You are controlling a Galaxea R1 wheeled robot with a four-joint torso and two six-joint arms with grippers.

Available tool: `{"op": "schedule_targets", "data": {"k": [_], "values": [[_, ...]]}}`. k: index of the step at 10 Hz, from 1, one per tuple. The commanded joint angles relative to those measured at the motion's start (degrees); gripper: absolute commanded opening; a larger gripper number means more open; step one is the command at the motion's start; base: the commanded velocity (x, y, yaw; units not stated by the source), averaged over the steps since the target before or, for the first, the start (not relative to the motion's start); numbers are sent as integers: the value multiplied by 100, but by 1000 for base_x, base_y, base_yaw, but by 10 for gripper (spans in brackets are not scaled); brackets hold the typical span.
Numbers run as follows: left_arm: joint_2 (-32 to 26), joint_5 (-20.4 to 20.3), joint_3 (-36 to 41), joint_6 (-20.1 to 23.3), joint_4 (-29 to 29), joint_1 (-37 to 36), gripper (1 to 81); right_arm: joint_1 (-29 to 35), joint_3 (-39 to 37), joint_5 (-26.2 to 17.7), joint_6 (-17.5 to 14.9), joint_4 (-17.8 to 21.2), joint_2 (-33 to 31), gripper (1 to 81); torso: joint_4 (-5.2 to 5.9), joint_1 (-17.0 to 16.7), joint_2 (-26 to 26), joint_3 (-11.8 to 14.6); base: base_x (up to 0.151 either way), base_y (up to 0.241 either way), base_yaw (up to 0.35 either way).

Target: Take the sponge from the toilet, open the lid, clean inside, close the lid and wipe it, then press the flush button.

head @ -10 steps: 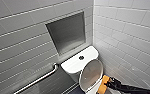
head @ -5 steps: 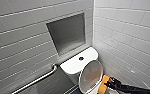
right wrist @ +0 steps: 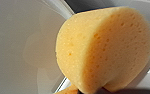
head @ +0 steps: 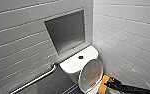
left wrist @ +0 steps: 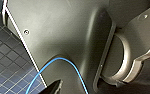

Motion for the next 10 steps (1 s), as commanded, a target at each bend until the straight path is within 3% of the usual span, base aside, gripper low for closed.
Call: {"op": "schedule_targets", "data": {"k": [1, 2, 6, 7, 10], "values": [[-52, 463, -32, 28, -7, 22, 811, 702, 36, -121, 127, 58, -40, 10, 0, 0, 0, -198, 0, 0, 0], [-61, 463, -32, 28, -7, 22, 811, 667, 1, -69, 137, 58, -31, 10, 0, 0, 0, -81, 0, 0, 0], [-17, 462, -32, 28, 1, 40, 811, 412, -124, 98, 269, 49, -118, 10, 0, 2, 0, -129, 0, 0, 0], [0, 454, -23, 28, 1, 32, 811, 228, 174, 404, 277, 14, -303, 10, 0, 2, 0, -129, 0, 0, 0], [1, 463, 4, 29, 1, 40, 811, -115, 466, 783, 286, 22, -576, 10, 0, 2, 0, -129, 0, 0, 0]]}}
